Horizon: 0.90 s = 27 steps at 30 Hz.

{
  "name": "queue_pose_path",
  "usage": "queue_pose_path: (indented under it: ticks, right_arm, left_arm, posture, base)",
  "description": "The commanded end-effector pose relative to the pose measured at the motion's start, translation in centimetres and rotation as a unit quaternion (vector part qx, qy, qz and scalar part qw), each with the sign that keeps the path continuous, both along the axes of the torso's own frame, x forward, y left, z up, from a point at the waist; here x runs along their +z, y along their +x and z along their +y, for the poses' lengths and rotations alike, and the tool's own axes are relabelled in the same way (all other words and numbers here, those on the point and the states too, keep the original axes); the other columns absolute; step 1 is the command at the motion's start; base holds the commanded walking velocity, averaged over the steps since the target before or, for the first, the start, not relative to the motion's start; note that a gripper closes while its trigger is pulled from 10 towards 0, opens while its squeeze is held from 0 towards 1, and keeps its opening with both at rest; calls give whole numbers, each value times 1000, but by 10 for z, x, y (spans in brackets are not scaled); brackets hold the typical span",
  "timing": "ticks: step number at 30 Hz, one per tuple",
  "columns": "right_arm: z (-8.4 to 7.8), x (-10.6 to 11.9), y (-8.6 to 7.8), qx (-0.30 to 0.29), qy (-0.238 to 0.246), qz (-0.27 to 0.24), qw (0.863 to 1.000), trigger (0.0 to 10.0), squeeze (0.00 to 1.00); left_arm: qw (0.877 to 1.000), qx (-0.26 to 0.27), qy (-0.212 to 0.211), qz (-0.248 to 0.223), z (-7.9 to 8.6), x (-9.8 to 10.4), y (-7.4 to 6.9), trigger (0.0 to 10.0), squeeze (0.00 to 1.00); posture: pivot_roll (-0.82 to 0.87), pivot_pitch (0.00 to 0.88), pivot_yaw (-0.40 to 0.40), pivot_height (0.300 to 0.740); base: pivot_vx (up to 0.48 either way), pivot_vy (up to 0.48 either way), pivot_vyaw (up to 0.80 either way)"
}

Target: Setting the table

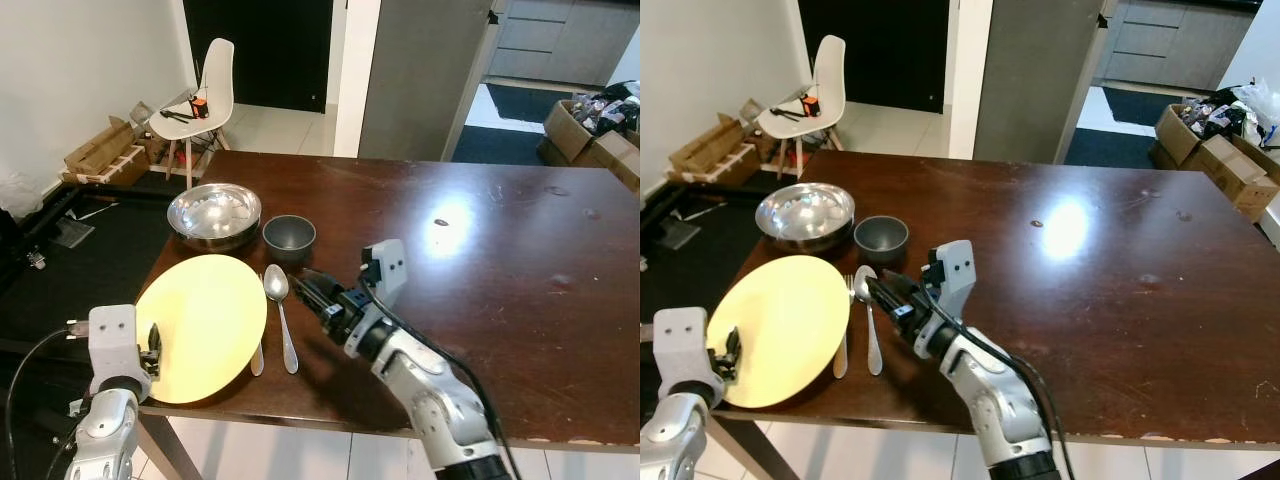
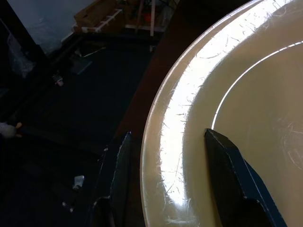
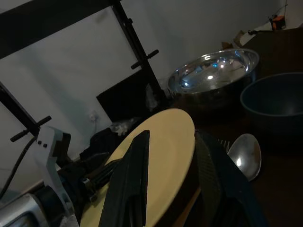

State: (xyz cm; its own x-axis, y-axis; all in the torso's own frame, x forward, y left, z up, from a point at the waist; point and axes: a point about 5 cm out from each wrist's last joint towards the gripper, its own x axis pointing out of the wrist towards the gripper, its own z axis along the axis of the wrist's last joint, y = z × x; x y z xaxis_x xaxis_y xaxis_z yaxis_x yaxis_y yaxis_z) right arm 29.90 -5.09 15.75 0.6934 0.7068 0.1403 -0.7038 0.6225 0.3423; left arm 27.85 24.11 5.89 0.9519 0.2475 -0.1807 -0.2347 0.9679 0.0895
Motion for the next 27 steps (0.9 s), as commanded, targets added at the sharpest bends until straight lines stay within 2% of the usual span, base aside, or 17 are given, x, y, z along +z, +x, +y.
queue_pose_path:
  ticks: [1, 4, 8, 9, 14, 16, 22, 24, 27]
  right_arm:
    - [3, -6, 2, 16, 13, 34, 999, 10000, 0]
    - [15, -22, 7, 59, 33, 108, 992, 10000, 0]
    - [15, -27, 12, 66, 46, 131, 988, 10000, 0]
    - [14, -35, 17, 79, 45, 147, 985, 10000, 0]
    - [13, -41, 20, 95, 53, 163, 981, 10000, 0]
    - [12, -46, 21, 118, 72, 179, 974, 10000, 0]
    - [14, -50, 22, 145, 96, 189, 967, 10000, 0]
    - [17, -49, 23, 162, 121, 191, 961, 10000, 0]
    - [24, -46, 24, 181, 136, 193, 955, 10000, 0]
  left_arm:
    - [998, -9, -10, 62, -6, -26, -13, 10000, 0]
    - [998, -17, -6, 57, -8, -24, -11, 10000, 0]
    - [998, -19, -3, 55, -7, -22, -11, 10000, 0]
    - [998, -26, 5, 57, -4, -21, -14, 10000, 0]
    - [997, -38, 12, 63, -1, -20, -19, 10000, 0]
    - [994, -68, 13, 79, 1, -21, -26, 10000, 0]
    - [987, -116, 7, 108, -1, -26, -39, 10000, 0]
    - [981, -148, 2, 124, -5, -28, -47, 10000, 0]
    - [977, -166, 3, 131, -6, -26, -51, 10000, 0]
  posture:
    - [32, 0, 44, 740]
    - [48, 0, 44, 740]
    - [59, 1, 44, 740]
    - [85, 12, 44, 740]
    - [103, 20, 42, 740]
    - [129, 26, 40, 740]
    - [155, 38, 43, 740]
    - [164, 41, 44, 740]
    - [173, 44, 42, 740]
  base:
    - [0, 0, 0]
    - [0, 0, 0]
    - [0, 0, 0]
    - [0, 0, 0]
    - [0, 0, 0]
    - [0, 0, 0]
    - [0, 0, 0]
    - [0, 0, 0]
    - [0, 0, 0]
